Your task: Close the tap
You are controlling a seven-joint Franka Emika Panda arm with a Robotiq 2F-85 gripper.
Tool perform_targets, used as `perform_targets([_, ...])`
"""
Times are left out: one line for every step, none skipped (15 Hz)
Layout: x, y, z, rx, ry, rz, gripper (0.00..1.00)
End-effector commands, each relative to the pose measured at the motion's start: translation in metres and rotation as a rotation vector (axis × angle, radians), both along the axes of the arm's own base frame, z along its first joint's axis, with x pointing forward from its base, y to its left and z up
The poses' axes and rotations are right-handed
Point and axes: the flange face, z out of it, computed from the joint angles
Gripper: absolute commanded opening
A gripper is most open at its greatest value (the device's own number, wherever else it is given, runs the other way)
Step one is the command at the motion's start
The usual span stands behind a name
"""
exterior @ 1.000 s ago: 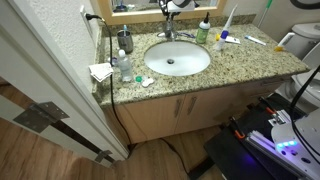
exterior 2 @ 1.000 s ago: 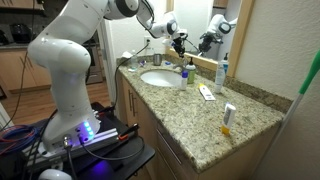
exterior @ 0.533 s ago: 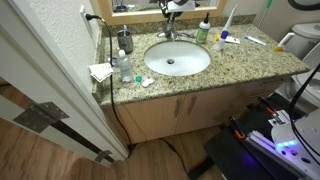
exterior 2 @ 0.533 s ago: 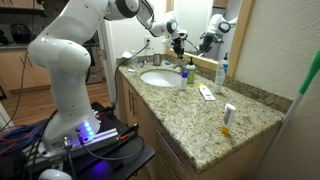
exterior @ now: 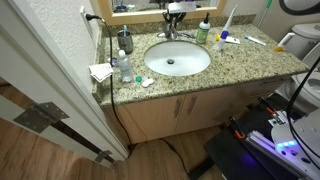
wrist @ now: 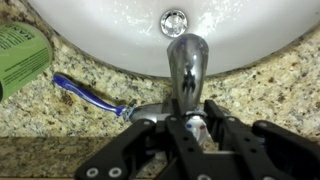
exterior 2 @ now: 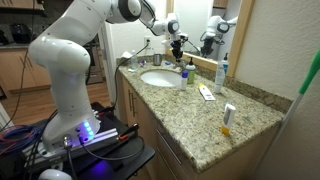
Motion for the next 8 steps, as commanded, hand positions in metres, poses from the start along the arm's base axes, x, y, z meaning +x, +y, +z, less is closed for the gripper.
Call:
perform_targets([-0.006, -0.015, -0.020, 0.020, 0.150, -0.025, 0.07])
perform_targets([-0.005, -0.017, -0.021, 0.018, 0.162, -0.034, 0.07])
perform_targets([-0.004, -0.018, -0.023, 0.019, 0.172, -0.042, 0.07])
perform_targets([-0.004, -0.019, -0.025, 0.024, 0.181, -0.046, 0.07])
perform_targets([-0.003, -0.019, -0.026, 0.024, 0.182, -0.049, 0.07])
perform_targets([-0.002, -0.019, -0.024, 0.022, 0.181, -0.056, 0.07])
perform_targets([-0.002, -0.018, -0.020, 0.018, 0.174, -0.059, 0.55])
perform_targets([-0.001, -0.016, -0.015, 0.016, 0.155, -0.048, 0.55])
